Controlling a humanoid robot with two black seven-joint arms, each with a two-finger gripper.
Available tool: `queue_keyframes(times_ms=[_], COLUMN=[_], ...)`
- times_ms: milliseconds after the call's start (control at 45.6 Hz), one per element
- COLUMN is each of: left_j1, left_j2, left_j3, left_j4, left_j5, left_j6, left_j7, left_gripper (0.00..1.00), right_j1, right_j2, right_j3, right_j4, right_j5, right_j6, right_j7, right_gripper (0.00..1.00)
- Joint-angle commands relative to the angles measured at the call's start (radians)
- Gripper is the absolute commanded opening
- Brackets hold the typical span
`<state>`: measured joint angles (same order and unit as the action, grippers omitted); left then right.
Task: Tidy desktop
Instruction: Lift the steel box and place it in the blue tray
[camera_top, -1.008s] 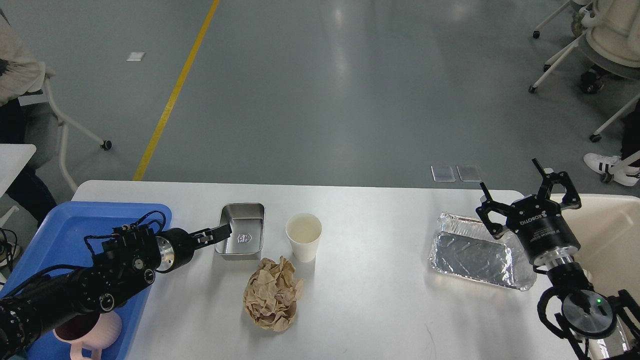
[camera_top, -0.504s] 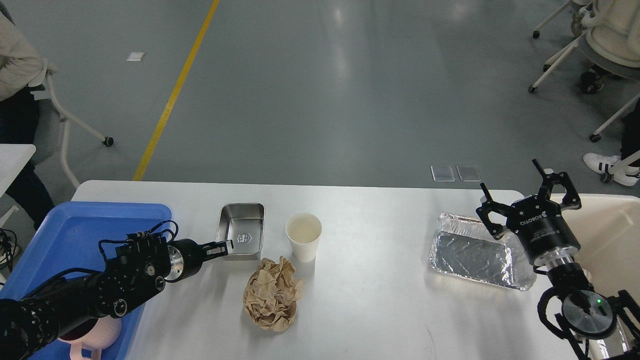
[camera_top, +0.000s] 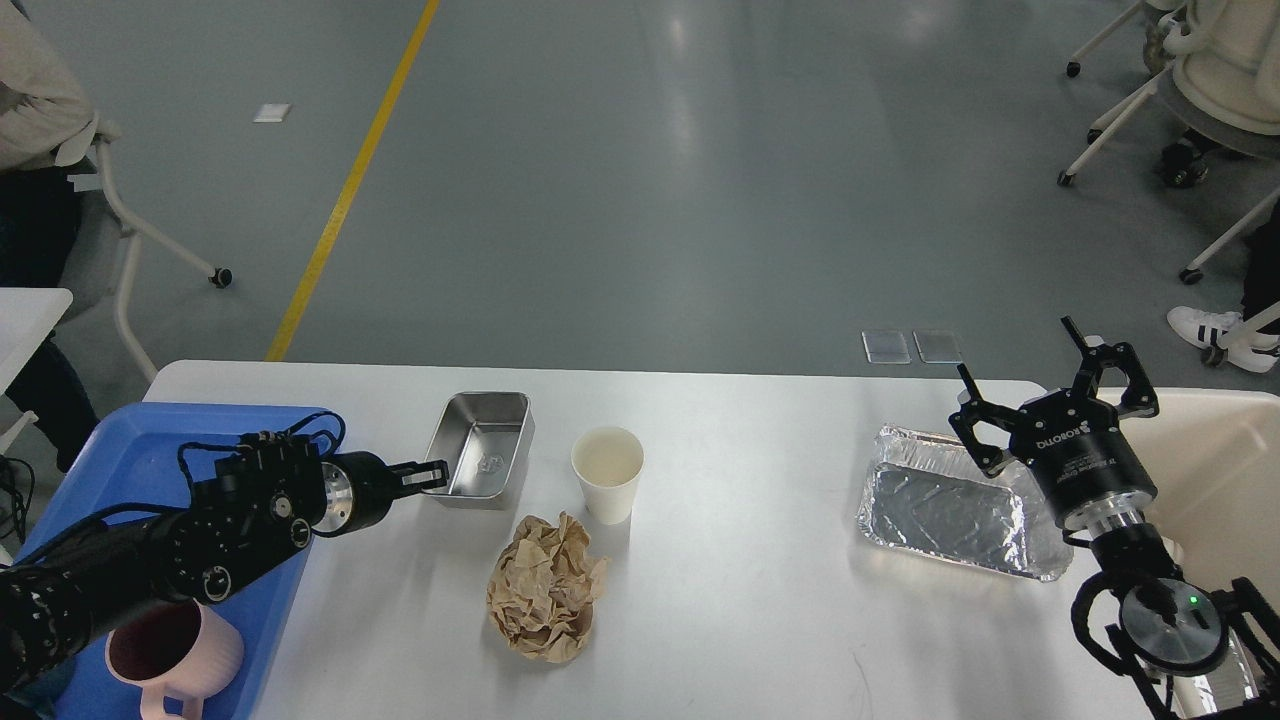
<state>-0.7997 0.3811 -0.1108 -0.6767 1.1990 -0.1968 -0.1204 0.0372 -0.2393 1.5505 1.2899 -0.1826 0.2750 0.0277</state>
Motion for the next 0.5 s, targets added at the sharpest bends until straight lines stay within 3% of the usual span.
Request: queue_keyframes(times_ms=[0,131,219,329,482], left_j1=[-0.052,-0.110,-0.150,-0.180,-0.211], left_j2=[0.093,0.211,0.318,0.452,0.558], left_j3=[0.000,0.000,0.000,0.000,0.000], left_j4=[-0.096,-0.219,-0.364,-0.543,-0.618], left_j5=[0.001,0.001,-0.001,-0.007,-0.022], left_j6=[-0.024,-0.042,-0.055,-0.055,-0.058], left_j7=[0.005,0.008,0.013,0.068,0.084], left_gripper=[0.00,0.00,0.00,0.00,0.00], right_j1=[0.001,0.006,0.006,0.007,0.009], right_j2=[0.000,0.002,0.006,0.021,0.040], right_j3=[-0.001,-0.001,-0.001,-0.003,-0.003], right_j4=[0.000,0.000,0.002,0.002,0.002], right_j5=[-0.001,-0.003,-0.017,-0.032,-0.038], right_j6=[-0.002,-0.005,-0.007,-0.007,-0.007], right_j7=[0.000,0.000,0.000,0.000,0.000], right_gripper=[1.00,1.00,1.00,1.00,1.00])
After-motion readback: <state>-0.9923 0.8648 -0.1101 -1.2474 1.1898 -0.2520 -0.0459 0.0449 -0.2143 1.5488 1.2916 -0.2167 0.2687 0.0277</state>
